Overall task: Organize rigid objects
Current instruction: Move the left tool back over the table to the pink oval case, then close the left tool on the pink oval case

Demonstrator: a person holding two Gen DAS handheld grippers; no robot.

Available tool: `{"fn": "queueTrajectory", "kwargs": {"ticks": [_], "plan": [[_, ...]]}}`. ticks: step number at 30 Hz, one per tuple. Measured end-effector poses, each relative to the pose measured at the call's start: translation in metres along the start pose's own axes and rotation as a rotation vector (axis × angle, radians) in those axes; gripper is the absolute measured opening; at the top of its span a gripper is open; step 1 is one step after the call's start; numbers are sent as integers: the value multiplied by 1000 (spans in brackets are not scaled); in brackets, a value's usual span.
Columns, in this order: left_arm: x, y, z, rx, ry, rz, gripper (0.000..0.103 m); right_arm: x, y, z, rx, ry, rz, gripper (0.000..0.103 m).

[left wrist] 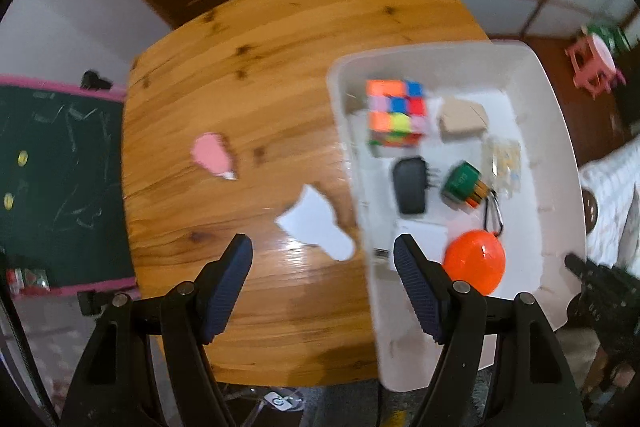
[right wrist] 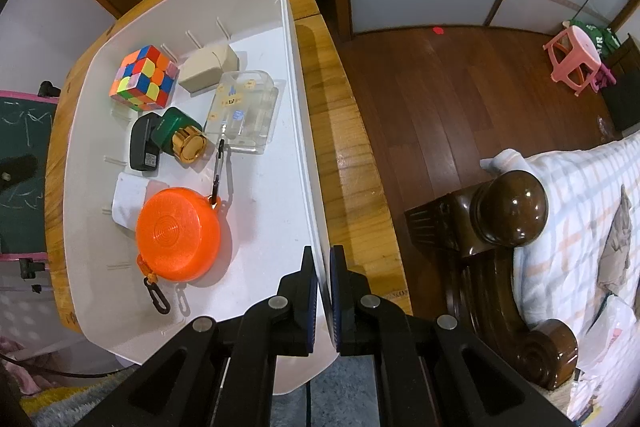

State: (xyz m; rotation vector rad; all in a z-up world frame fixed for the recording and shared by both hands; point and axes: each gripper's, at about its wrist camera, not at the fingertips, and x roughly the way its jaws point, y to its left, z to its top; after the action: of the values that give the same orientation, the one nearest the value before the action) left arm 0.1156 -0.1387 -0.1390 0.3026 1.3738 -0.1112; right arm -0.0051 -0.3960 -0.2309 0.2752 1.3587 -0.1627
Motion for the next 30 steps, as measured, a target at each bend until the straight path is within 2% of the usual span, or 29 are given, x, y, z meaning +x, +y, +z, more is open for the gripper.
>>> {"fn": "queueTrajectory", "kwargs": {"ticks": [7, 13, 16, 18, 27, 30], "plan": [[-9, 73, 16, -171, -33, 13, 77, -1, 2, 0, 0, 1, -16, 6], [10, 113, 35, -286, -12, -24, 77, -1, 3, -1, 9, -4, -31, 6], [36, 128, 48, -327, 26, -47, 79, -1, 3, -1, 17, -5, -35, 7], [56, 134, 56, -354, 56, -56, 84, -1, 4, -1, 21, -6, -39, 7], [143, 152, 81, -446, 151, -48, 85, 0, 4, 0, 48, 1, -54, 8], [165, 156, 84, -470, 181, -23, 84, 0, 4, 0, 58, 5, -57, 8]]}}
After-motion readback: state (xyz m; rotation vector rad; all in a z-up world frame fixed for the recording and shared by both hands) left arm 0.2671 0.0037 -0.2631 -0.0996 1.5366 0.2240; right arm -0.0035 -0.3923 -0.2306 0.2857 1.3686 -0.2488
